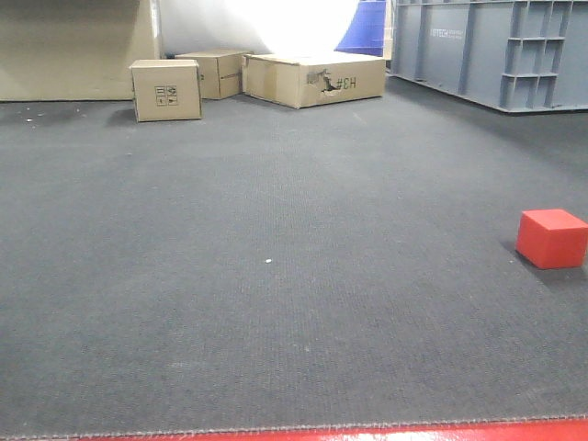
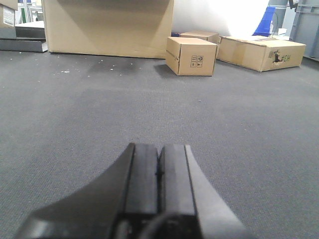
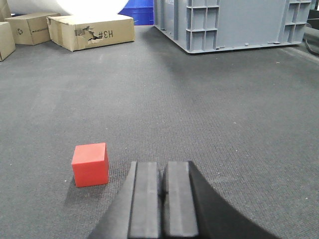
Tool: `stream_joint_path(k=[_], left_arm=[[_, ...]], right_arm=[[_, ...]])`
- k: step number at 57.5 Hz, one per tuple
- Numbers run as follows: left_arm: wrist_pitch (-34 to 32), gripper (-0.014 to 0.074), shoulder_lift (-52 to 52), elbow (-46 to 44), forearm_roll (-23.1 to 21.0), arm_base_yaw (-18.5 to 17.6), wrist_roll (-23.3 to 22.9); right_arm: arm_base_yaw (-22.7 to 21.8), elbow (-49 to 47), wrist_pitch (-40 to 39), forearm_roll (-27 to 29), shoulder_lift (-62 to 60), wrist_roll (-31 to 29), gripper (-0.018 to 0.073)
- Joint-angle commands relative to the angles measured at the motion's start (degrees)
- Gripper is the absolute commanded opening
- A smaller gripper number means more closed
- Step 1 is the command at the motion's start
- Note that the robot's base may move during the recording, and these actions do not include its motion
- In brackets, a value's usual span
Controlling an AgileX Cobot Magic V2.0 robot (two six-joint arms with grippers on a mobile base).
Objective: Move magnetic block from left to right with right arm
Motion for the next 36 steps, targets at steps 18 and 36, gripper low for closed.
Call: stream_joint_path(k=[18, 36], left_arm=[[-4.82, -0.0126, -0.45, 0.48, -0.27, 0.12, -0.34], [-4.82, -0.0126, -0.45, 0.48, -0.27, 0.12, -0.34]], right_arm=[[-0.24, 0.07, -5.0, 0.0, -1.28, -0.55, 0.0057], [-0.24, 0.07, -5.0, 0.0, -1.28, -0.5, 0.0057]])
